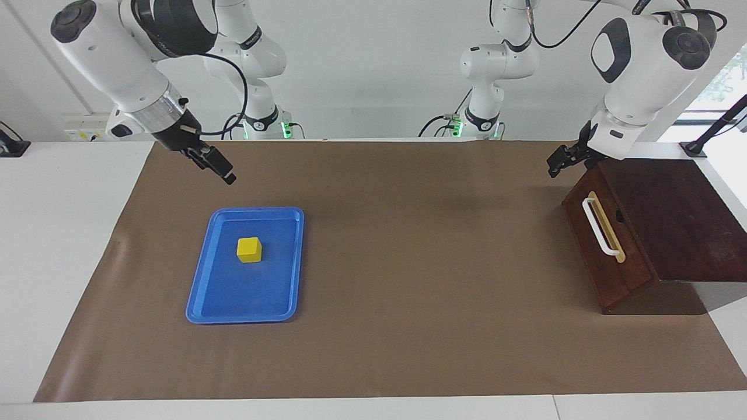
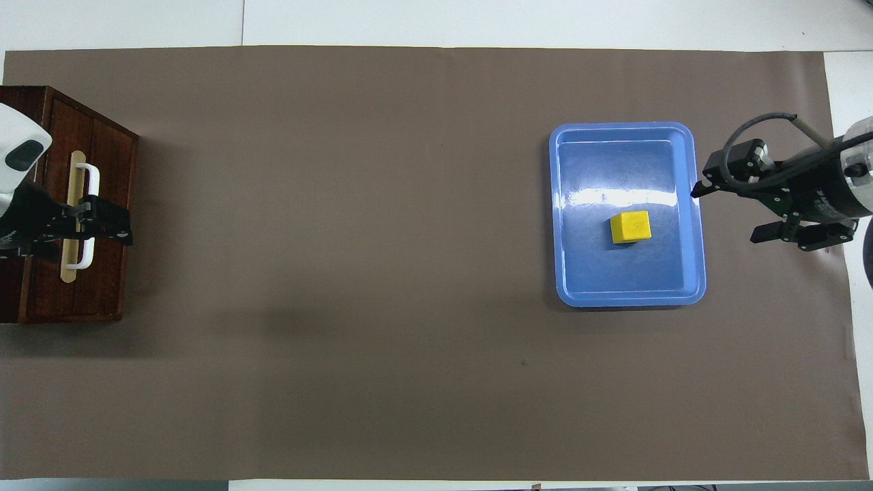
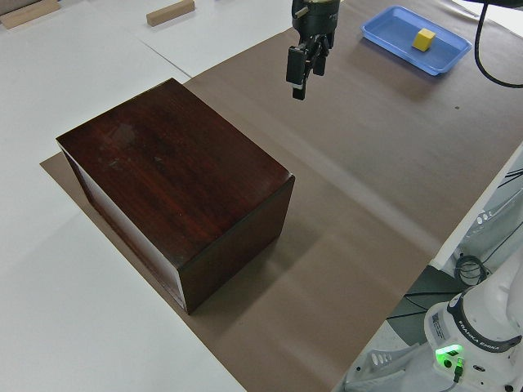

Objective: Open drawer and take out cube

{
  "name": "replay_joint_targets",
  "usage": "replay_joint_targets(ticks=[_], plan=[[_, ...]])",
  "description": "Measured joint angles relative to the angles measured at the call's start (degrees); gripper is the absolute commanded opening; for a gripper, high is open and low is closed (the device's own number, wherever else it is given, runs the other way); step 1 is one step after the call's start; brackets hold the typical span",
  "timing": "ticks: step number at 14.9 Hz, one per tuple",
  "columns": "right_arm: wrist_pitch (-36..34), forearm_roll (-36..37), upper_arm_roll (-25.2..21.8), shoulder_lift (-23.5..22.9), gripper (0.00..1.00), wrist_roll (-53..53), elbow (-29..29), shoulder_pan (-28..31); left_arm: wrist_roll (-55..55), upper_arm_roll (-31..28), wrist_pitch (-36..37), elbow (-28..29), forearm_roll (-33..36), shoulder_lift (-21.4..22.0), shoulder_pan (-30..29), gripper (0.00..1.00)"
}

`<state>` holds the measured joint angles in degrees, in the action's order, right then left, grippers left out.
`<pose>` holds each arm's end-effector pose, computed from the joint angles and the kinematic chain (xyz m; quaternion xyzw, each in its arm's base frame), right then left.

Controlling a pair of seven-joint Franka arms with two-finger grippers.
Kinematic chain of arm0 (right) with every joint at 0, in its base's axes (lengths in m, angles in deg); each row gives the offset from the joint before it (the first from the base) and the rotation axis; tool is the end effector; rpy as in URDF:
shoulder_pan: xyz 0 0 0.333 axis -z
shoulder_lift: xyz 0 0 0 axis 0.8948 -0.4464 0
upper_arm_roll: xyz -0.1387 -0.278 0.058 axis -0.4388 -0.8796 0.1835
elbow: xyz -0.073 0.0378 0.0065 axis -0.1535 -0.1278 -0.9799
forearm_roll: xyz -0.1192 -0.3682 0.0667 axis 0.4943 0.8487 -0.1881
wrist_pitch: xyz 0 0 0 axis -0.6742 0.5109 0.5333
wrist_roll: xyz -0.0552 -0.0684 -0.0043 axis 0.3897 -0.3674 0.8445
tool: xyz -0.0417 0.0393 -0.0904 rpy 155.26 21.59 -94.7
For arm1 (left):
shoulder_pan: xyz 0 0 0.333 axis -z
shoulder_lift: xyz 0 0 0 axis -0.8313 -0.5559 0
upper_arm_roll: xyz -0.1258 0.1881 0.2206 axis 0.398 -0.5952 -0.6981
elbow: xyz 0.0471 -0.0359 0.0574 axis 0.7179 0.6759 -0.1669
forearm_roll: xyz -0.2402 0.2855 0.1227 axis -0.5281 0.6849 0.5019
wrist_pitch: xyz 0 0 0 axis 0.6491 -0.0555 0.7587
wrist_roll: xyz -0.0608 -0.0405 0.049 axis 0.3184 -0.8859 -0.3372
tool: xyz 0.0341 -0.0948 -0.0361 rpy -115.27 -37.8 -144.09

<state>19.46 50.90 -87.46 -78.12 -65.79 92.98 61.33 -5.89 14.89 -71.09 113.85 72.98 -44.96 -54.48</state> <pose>0.5495 0.0186 0.5889 -0.9658 0.2432 0.0381 0.0816 0.5410 -0.0289 0.5556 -0.9955 -0.0610 0.0713 0.0133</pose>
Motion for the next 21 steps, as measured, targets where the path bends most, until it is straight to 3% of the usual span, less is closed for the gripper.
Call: replay_joint_targets(ticks=[4, 10, 21], plan=[[-3.6, 5.75, -0.09, 1.3, 1.0, 19.53, 0.17, 0.3, 3.26, 0.23, 0.16, -1.38, -1.87, 0.02, -0.06, 1.0], [-3.53, 10.0, -0.27, 1.28, 1.0, 28.6, 0.25, 0.44, 6.86, 2.29, 3.45, -4.4, -1.88, 0.28, -0.48, 1.0], [-4.84, 10.95, -0.01, 1.15, 1.0, 27.76, -0.17, 0.27, 8.2, 0.58, 3.31, -5.51, -1.88, 0.29, -1.28, 1.0]])
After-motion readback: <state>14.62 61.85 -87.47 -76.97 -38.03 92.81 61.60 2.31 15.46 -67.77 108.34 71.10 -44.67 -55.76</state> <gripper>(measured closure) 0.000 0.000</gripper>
